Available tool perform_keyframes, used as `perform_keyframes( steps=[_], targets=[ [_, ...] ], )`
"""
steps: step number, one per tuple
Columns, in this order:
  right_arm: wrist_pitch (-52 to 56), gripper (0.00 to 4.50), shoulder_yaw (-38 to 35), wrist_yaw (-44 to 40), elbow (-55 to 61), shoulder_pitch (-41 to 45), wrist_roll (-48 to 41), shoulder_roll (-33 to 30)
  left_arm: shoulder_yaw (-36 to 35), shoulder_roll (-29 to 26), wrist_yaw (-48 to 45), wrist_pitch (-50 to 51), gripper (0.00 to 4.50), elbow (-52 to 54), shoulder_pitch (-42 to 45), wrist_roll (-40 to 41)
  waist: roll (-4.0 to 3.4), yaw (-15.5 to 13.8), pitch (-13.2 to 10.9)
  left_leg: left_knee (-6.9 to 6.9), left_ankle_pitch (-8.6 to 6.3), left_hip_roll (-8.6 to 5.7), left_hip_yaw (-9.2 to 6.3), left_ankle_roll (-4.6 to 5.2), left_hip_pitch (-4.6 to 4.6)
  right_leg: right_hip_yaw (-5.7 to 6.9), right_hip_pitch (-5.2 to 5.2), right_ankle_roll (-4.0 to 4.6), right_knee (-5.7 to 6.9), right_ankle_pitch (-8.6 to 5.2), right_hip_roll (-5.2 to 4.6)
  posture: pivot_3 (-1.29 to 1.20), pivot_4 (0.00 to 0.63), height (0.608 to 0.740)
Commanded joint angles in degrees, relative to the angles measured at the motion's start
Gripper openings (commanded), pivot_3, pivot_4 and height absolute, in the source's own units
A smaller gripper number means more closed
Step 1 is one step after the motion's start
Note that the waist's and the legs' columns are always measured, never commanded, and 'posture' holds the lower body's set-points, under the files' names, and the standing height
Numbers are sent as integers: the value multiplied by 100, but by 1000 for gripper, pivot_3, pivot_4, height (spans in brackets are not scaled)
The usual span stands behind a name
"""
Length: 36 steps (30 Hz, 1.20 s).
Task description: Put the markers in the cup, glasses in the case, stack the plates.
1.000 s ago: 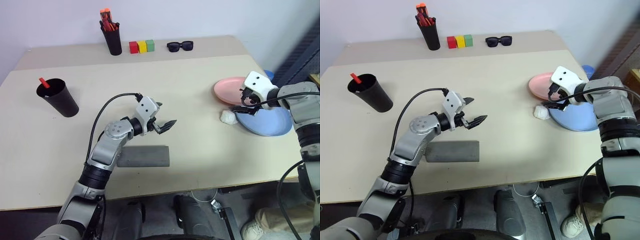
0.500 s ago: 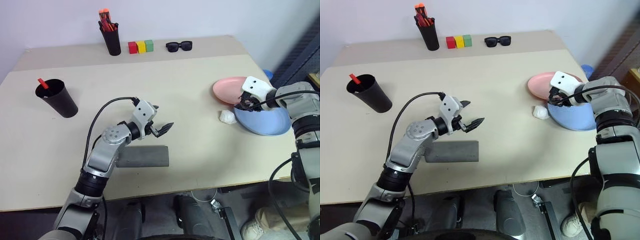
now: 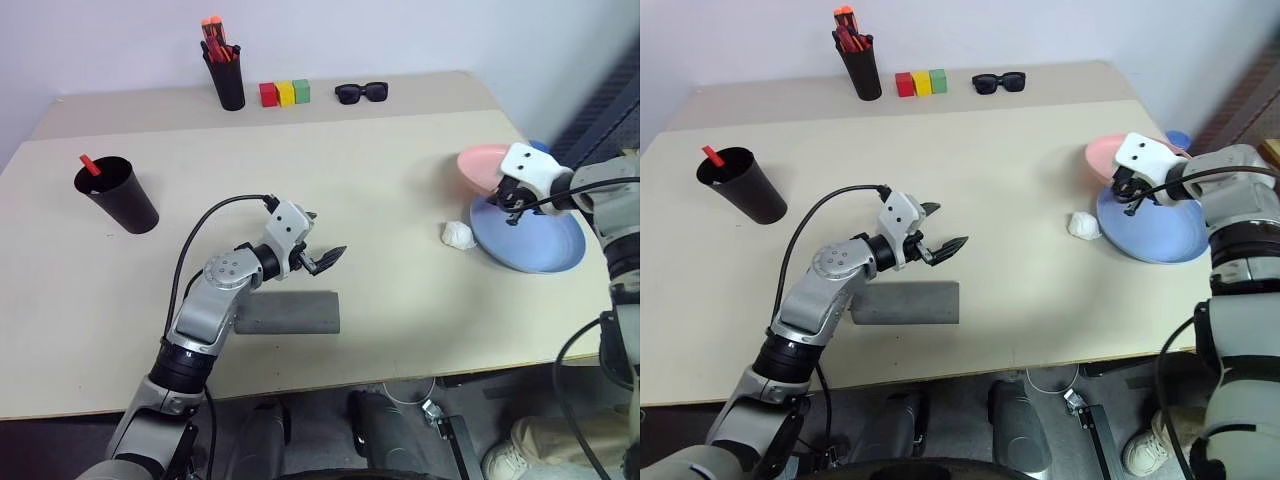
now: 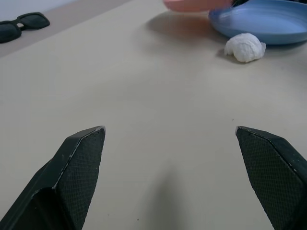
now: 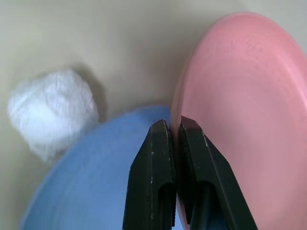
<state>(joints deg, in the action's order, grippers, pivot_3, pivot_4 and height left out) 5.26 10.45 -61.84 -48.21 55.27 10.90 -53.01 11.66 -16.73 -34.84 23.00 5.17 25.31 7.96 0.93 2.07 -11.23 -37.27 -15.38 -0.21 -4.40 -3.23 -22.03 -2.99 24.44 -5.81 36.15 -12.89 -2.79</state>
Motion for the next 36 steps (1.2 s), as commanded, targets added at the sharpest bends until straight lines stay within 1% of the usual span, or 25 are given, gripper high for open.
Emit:
perform_keyframes(
  steps=[1,6,8,12,17,20,21,22,25,30,33,36],
  targets=[
    [648,174,-486,-166,1135,-448,-338,-417,14,20,-51,-166,4500,77,78,1,0,1,0,-1,0,0,0,0,0,0,0,0,1,0,0,0,150,740],
    [1792,174,-1084,-298,2822,-1622,-777,-838,70,70,-108,-286,4500,-140,192,-11,-3,-9,1,-1,0,0,-1,0,1,0,0,0,3,0,1,0,150,740],
    [2294,174,-1379,-244,3531,-2183,-991,-895,90,89,-157,-346,4500,-231,237,-17,-5,0,3,-4,0,0,-1,0,2,-1,0,0,3,0,1,0,150,740],
    [3003,174,-1776,-40,4562,-2976,-1299,-820,98,111,-220,-441,4500,-381,320,-28,-9,22,6,-6,0,1,-1,1,2,-1,-1,0,7,0,2,0,150,740],
    [3477,174,-1902,178,5219,-3410,-1573,-714,94,124,-257,-513,4500,-482,383,-42,-11,19,7,-11,0,0,0,1,2,-1,-1,0,8,0,3,0,150,740],
    [3462,1003,-1834,301,5272,-3496,-1605,-721,98,128,-266,-529,4500,-486,373,-46,-11,5,7,-11,0,1,0,1,2,-1,-1,0,8,0,3,0,150,740],
    [3443,1397,-1837,415,5232,-3461,-1598,-691,98,124,-269,-527,4500,-477,365,-46,-11,0,7,-12,0,0,0,1,1,-1,-1,-1,8,0,3,0,150,740],
    [3423,1952,-1842,552,5174,-3406,-1572,-656,92,120,-271,-523,4500,-471,358,-45,-11,-3,7,-12,0,0,0,1,1,-1,-1,0,8,0,3,0,150,740],
    [3482,3415,-1835,837,5020,-3264,-1568,-591,82,109,-267,-514,4500,-460,341,-54,-11,-3,7,-13,0,0,0,1,1,-1,-1,-1,8,0,3,0,150,740],
    [3371,3415,-1933,959,5072,-2899,-1943,-316,71,103,-246,-487,4500,-401,292,-65,-11,20,7,-13,0,1,0,1,1,-1,-1,0,8,0,4,0,150,740],
    [3284,3415,-1681,642,5263,-2755,-2189,-244,67,105,-229,-480,4500,-375,264,-73,-11,13,7,-11,0,1,-1,1,2,-1,-1,-1,8,0,4,0,150,740],
    [3046,3415,-1325,470,5214,-2714,-2156,-182,74,119,-209,-472,4500,-360,254,-86,-10,2,7,-12,0,1,-1,1,0,-1,-1,-1,7,-1,4,0,150,740]
  ],
)
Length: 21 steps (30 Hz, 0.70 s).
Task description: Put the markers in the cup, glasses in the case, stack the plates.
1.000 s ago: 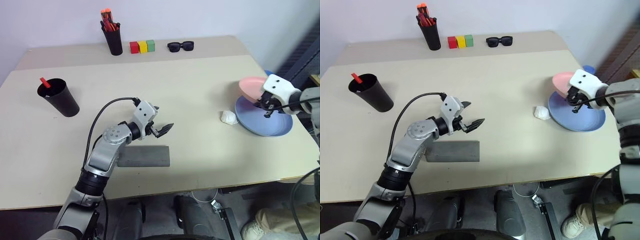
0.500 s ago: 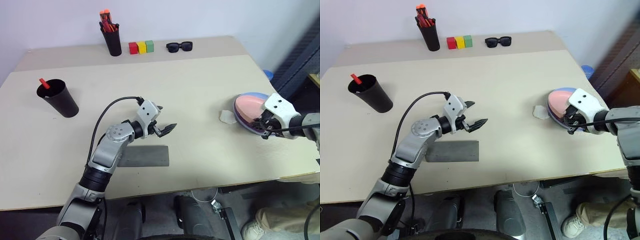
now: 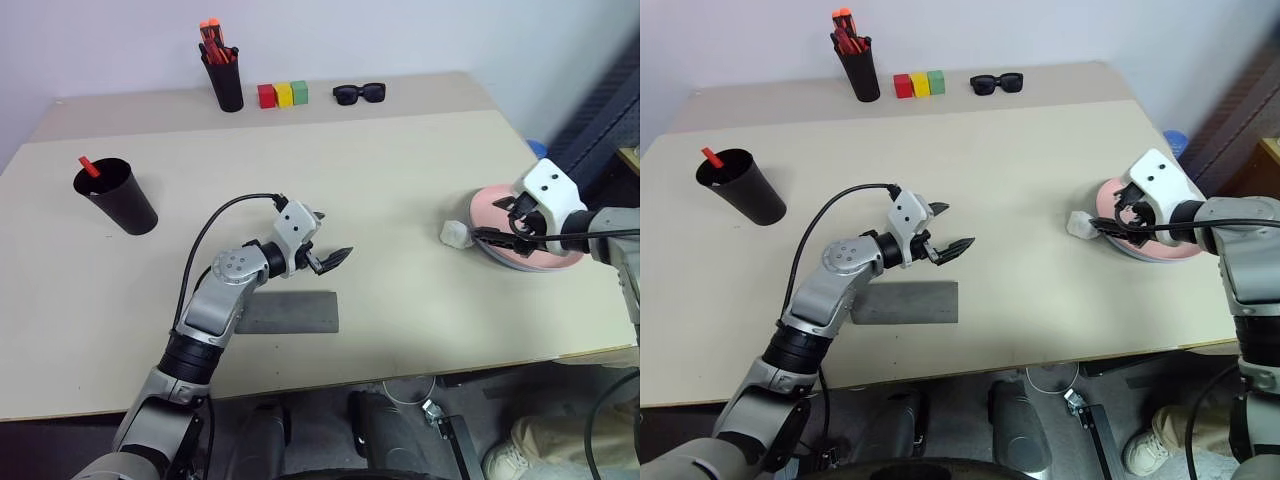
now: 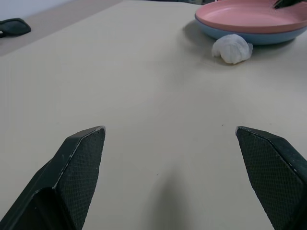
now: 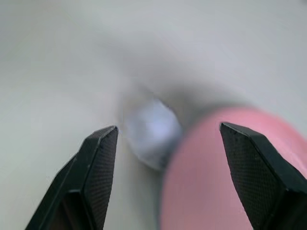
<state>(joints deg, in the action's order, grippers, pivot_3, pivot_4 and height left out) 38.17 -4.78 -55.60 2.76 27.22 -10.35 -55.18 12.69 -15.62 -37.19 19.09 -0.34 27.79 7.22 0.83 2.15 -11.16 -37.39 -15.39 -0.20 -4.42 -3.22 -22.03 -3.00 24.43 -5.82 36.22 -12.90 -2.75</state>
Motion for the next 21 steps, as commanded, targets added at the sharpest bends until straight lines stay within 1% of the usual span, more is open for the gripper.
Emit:
perform_keyframes(
  steps=[1,5,11,15,21],
  targets=[
    [-390,3415,391,-168,-1,157,74,98,-33,9,33,-71,4500,202,9,-13,0,-14,0,-1,0,0,0,0,0,0,0,0,0,0,0,0,150,740],
    [-1119,3415,995,-199,-741,464,499,314,-48,12,57,-39,4500,248,5,-24,0,-8,0,-4,0,0,0,0,0,0,-1,0,0,0,0,0,150,740],
    [-2519,3415,1775,-37,-2740,1253,1406,697,-113,-66,130,77,4500,485,-109,-37,0,11,0,-2,0,0,0,0,1,0,-1,0,0,0,-1,0,150,740],
    [-3124,3415,1980,119,-3700,1678,1827,847,-150,-134,222,213,4500,750,-254,-37,0,25,0,0,0,0,1,0,3,0,-1,0,0,1,-1,0,150,740],
    [-3407,3415,2100,54,-4161,1853,2164,877,-181,-215,334,375,4500,1035,-439,-17,1,13,1,-2,0,0,0,-1,6,0,-9,0,-1,1,-2,0,150,740]
  ],
)
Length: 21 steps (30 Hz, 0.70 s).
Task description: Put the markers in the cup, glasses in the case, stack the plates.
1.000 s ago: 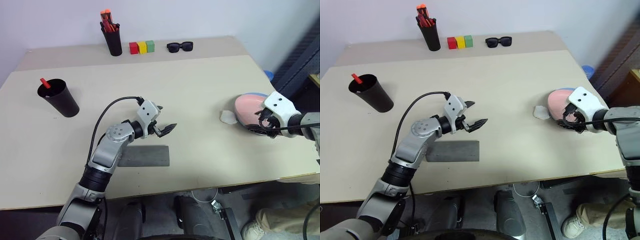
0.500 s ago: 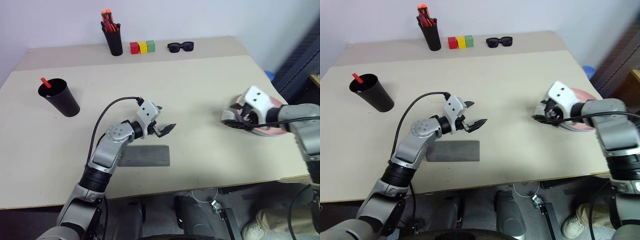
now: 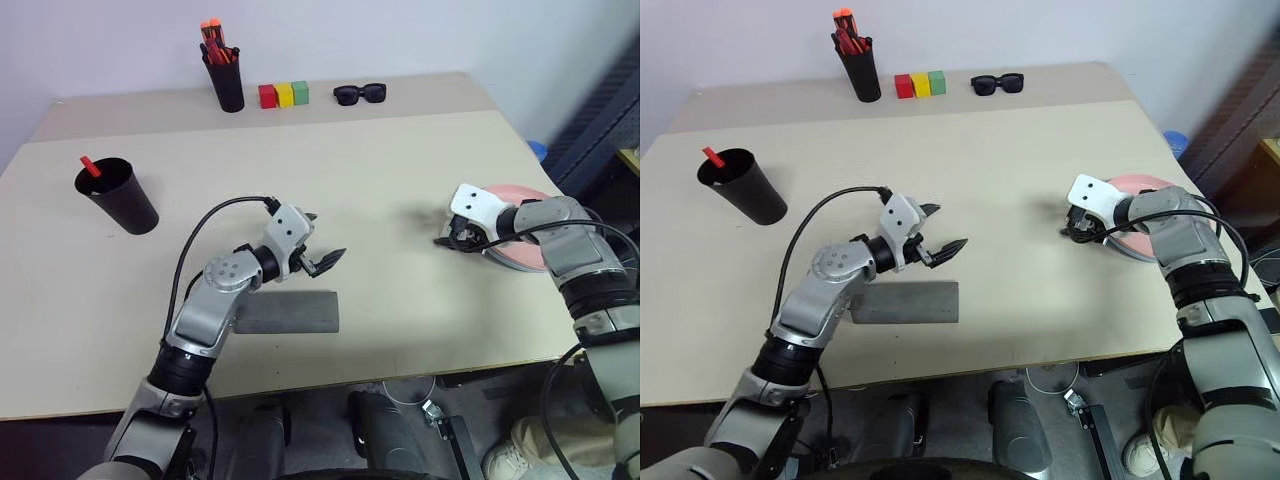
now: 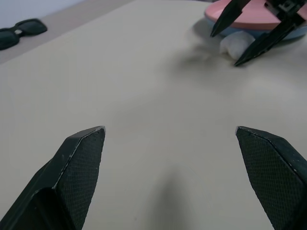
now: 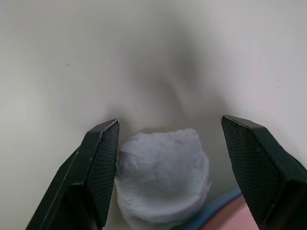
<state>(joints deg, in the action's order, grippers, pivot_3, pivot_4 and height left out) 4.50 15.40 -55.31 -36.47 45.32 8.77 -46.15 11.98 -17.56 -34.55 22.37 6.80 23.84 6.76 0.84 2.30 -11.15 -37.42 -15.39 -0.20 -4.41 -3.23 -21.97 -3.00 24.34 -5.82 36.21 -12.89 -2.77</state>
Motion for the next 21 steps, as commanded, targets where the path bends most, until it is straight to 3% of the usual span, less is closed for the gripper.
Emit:
perform_keyframes(
  steps=[1,4,9,21],
  targets=[
    [-31,3415,79,7,-279,58,278,-21,-109,-29,78,57,4500,343,-62,32,0,-5,0,-1,0,0,0,0,1,0,-2,0,0,0,-1,0,150,740],
    [71,2584,25,-59,-324,107,288,-8,-105,-36,89,86,4500,380,-86,38,0,-22,0,-1,0,0,0,0,14,0,-16,0,0,0,-1,0,150,740],
    [275,87,-53,-194,-132,54,296,-90,-83,-45,65,57,4500,320,-51,59,0,-25,0,1,0,0,0,0,23,0,-26,0,-2,0,-1,0,150,740],
    [1656,34,-916,-634,1481,-214,-501,-284,51,-13,-550,27,4500,419,-72,442,-1,-9,-1,13,0,0,0,0,28,0,-25,0,-3,-1,-1,0,150,740]
  ],
)
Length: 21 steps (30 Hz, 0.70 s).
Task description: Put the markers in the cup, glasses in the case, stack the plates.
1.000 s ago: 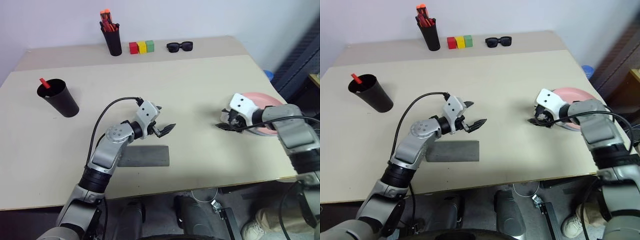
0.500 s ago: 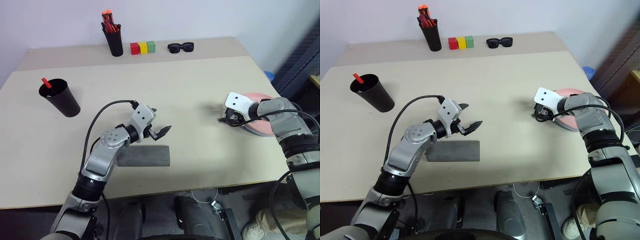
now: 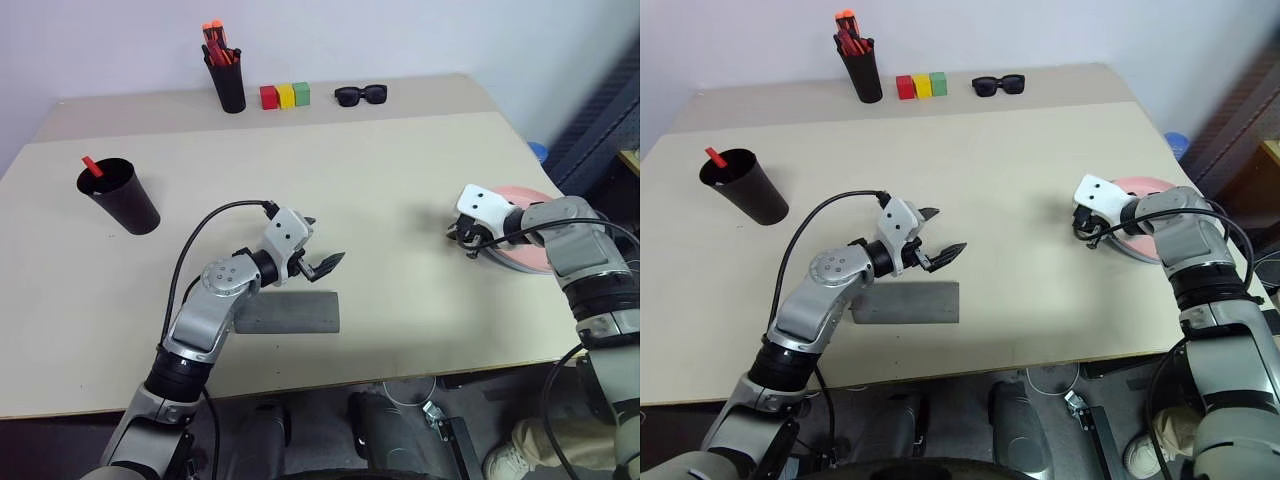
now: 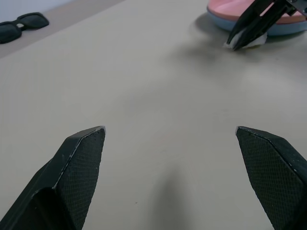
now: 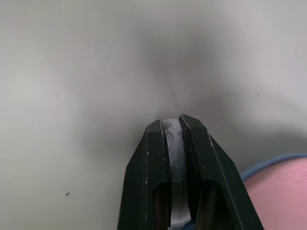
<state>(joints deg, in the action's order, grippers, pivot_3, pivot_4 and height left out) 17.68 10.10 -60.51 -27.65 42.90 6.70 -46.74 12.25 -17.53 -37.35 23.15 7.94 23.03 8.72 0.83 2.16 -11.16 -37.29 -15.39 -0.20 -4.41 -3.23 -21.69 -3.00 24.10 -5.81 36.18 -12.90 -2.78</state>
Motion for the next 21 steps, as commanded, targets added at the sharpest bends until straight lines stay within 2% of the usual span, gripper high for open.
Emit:
perform_keyframes(
  steps=[1,4,7,18,21],
  targets=[
    [525,34,-500,-142,837,1,-394,-288,88,-108,-523,-40,4500,415,-56,371,0,9,0,1,0,0,0,0,1,0,0,0,0,0,0,0,150,740],
    [988,34,-769,-149,1348,-44,-621,-462,179,-306,-964,-39,4500,544,-147,550,0,15,0,7,0,1,0,0,3,0,1,1,0,-1,0,0,150,740],
    [1102,34,-1023,-22,1236,-40,-681,-718,189,-436,-1304,-133,4500,486,-71,679,0,16,0,6,0,1,0,0,4,0,0,1,-1,-1,0,0,150,740],
    [-427,34,-1042,1031,-1405,169,-304,-859,290,-191,-1706,-319,4500,209,373,828,0,47,0,12,0,0,10,1,11,-5,-5,2,-7,-2,0,0,150,740],
    [-567,1247,-1139,1181,-1866,288,-382,-749,315,-179,-1734,-340,4500,153,413,832,0,64,0,17,0,2,17,1,20,-14,-5,2,-5,-2,4,0,150,740]
  ],
)
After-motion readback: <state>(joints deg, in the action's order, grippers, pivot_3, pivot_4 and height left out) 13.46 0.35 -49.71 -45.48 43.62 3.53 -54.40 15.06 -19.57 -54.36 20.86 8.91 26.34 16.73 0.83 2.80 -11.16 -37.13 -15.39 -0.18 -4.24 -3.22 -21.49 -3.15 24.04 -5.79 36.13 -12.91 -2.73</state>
